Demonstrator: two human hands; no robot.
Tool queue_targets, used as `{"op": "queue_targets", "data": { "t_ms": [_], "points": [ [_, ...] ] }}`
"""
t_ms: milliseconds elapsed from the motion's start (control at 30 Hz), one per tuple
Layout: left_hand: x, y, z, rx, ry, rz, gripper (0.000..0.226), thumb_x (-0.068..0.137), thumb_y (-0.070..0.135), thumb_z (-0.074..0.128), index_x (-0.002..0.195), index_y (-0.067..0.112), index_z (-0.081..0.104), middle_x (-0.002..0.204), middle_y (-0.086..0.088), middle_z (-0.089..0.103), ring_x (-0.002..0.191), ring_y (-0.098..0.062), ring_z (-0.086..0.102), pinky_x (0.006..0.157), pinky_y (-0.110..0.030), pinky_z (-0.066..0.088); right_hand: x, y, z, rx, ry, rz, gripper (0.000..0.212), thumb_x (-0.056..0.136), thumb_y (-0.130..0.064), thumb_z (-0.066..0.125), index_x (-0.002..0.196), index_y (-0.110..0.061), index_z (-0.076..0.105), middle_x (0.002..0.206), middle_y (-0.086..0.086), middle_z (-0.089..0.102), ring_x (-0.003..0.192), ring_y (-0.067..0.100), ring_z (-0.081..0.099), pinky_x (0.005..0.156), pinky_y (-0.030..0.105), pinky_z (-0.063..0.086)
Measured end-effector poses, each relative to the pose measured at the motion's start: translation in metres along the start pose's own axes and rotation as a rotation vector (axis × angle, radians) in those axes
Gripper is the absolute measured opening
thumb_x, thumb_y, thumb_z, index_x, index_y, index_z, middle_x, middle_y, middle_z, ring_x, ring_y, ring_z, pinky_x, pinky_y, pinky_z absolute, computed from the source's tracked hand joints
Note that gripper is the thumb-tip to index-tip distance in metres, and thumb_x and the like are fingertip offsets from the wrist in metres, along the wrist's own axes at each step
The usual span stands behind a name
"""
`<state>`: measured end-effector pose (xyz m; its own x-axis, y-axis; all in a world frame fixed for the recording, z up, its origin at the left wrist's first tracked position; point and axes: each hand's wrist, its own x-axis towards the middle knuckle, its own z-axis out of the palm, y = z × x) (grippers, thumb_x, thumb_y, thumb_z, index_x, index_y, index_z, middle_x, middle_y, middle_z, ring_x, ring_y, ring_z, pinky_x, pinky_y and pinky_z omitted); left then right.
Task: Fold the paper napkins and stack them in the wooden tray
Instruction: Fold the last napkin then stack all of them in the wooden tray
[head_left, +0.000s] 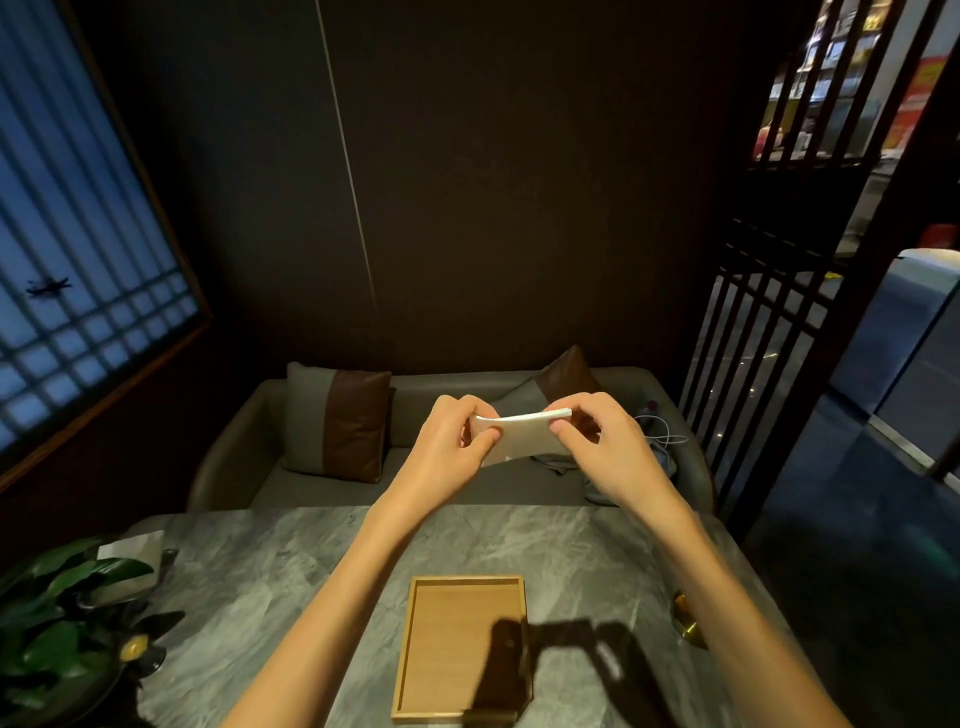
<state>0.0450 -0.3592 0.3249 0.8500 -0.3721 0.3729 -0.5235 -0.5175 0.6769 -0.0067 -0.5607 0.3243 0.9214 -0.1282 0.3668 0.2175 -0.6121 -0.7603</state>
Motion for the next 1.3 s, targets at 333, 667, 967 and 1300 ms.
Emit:
{"op": "queue_targets", "data": {
  "t_ms": [333,667,967,1300],
  "points": [
    [-0.014,0.003,0.009,0.009,0.263,0.207,0.018,0.096,0.004,0.063,0.11,0.014,0.062,0.108,-0.001,0.059,0.096,-0.006,0.058,0.082,-0.019,0.051,0.005,0.003,0.009,0.173,0.141,0.3,0.033,0.102,-0.038,0.049,0.131,-0.026,0.056,0.105,0.002,0.059,0.088,0.011,0.056,0.076,0.028,0.048],
    [-0.044,-0.004,0.039,0.165,0.287,0.353,0.061,0.067,0.002,0.055,0.124,0.026,0.054,0.125,-0.002,0.049,0.121,-0.018,0.044,0.101,-0.028,0.036,-0.001,-0.003,0.019,0.623,0.109,0.313,0.077,0.092,-0.008,0.068,0.153,-0.031,0.027,0.093,0.013,0.075,0.079,0.008,0.073,0.068,0.022,0.058],
    [-0.028,-0.004,0.01,-0.697,-0.028,-0.346,0.026,0.096,0.033,0.066,0.12,0.027,0.06,0.078,0.009,0.072,0.066,0.0,0.067,0.058,-0.014,0.052,-0.006,-0.005,0.023,0.536,-0.043,0.145,0.078,0.093,-0.012,0.067,0.156,-0.03,0.024,0.08,0.018,0.072,0.076,0.024,0.068,0.079,0.02,0.055],
    [-0.082,-0.033,-0.003,-0.409,0.123,-0.26,0.022,0.099,0.009,0.056,0.116,0.022,0.056,0.101,0.008,0.063,0.086,-0.002,0.061,0.072,-0.016,0.051,-0.05,-0.005,0.082,0.527,-0.185,0.232,0.028,0.096,-0.008,0.061,0.119,-0.023,0.069,0.117,0.004,0.067,0.1,0.016,0.065,0.068,0.02,0.057]
  ]
}}
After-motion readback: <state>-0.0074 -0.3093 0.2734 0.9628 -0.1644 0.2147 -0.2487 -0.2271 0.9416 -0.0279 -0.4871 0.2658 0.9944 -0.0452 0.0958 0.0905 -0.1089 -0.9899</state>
